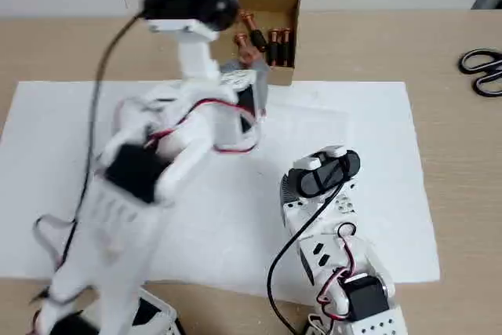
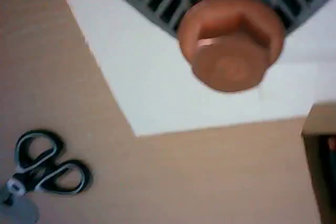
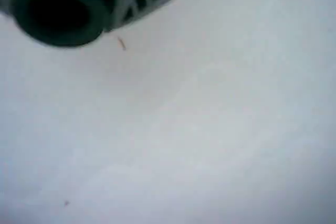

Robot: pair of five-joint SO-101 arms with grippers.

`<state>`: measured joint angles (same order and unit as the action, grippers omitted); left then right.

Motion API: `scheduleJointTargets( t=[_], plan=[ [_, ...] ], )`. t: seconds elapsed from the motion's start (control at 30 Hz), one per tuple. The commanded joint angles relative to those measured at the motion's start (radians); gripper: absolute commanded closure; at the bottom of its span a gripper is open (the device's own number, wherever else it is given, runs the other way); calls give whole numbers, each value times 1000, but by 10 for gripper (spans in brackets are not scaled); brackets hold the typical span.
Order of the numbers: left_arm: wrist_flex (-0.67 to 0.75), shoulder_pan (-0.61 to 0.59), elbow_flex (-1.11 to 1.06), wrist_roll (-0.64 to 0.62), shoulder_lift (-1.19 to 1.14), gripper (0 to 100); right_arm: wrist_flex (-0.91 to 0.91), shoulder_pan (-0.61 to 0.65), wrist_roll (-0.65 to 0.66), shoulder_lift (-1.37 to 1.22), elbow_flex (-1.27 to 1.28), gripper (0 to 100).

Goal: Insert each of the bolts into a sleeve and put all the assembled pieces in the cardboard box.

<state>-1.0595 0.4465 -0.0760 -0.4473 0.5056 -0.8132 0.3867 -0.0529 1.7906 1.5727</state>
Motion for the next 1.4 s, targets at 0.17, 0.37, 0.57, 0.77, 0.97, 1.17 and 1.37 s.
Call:
scheduleJointTargets(
  t=[0.17, 0.37, 0.57, 0.77, 0.97, 1.17, 1.37],
  plan=[
    [192, 43, -328, 40, 161, 994, 130, 116, -12, 8, -5, 995],
    [446, 43, -608, 66, 232, 994, 136, 117, -14, 8, -5, 995],
    [539, 71, -734, 63, 308, 994, 136, 117, -77, 8, -5, 995],
    [537, 118, -730, 63, 301, 994, 136, 117, -89, 8, -5, 995],
    [453, 120, -711, 61, 307, 994, 133, 117, -87, 8, -3, 995],
    [414, 141, -690, 60, 307, 994, 133, 117, -86, 8, -3, 995],
    [414, 161, -688, 60, 305, 994, 130, 117, -86, 8, -2, 995]
  ],
)
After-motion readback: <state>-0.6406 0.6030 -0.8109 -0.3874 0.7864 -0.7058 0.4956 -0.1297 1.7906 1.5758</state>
